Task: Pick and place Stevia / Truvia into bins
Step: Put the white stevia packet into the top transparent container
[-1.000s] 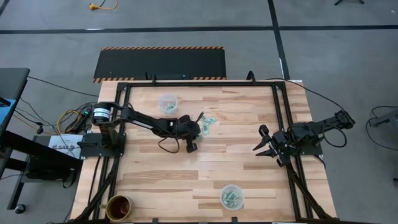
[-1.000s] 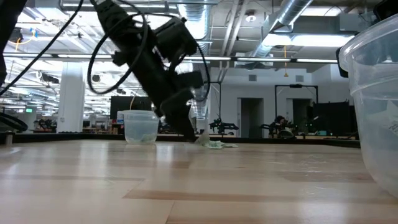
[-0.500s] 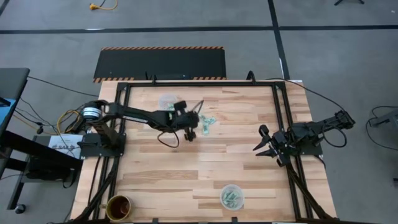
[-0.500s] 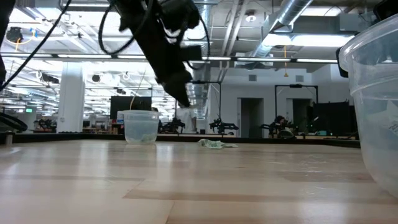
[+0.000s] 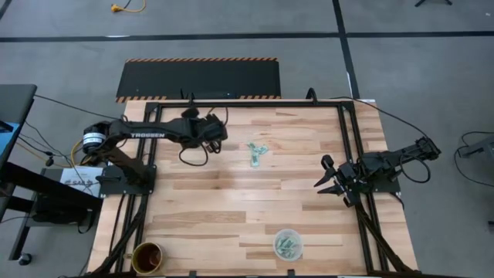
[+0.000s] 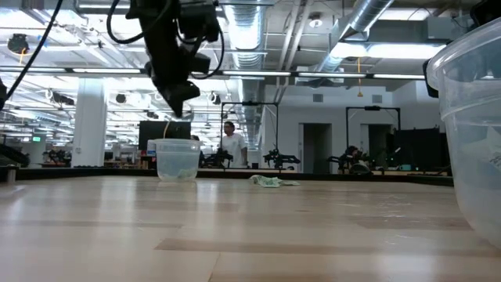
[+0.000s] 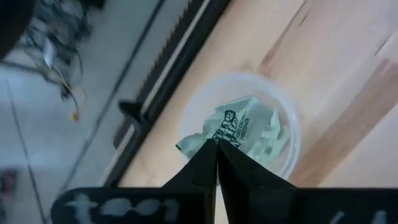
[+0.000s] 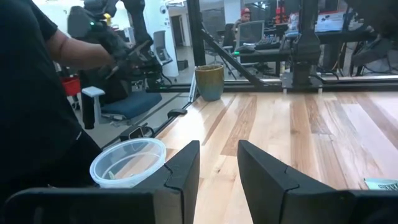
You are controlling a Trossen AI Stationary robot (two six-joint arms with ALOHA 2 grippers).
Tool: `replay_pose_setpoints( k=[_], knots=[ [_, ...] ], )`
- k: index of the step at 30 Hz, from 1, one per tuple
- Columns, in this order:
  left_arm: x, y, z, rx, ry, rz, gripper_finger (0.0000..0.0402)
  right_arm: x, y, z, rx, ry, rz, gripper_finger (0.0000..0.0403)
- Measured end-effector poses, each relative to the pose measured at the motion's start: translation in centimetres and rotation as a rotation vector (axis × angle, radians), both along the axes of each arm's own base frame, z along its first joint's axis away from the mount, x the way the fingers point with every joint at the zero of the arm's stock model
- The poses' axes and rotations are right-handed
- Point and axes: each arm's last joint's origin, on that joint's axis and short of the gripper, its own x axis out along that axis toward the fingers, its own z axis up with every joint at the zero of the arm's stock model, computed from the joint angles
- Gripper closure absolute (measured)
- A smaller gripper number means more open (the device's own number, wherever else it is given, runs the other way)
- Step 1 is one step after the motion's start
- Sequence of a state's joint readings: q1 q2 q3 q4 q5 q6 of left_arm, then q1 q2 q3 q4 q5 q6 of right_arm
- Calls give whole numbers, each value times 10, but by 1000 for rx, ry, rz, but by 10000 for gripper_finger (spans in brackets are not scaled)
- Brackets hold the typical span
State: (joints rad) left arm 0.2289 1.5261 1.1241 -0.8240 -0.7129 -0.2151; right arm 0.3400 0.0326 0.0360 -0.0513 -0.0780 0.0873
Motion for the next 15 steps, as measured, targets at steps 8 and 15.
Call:
replay_pose_setpoints(
  k=[8,15],
  knots=[
    [-1,8,-3,7,-64,78,398,0,0,0,0,0,0,300],
    [2,12,0,45,-100,76,345,0,0,0,0,0,0,300]
  ],
)
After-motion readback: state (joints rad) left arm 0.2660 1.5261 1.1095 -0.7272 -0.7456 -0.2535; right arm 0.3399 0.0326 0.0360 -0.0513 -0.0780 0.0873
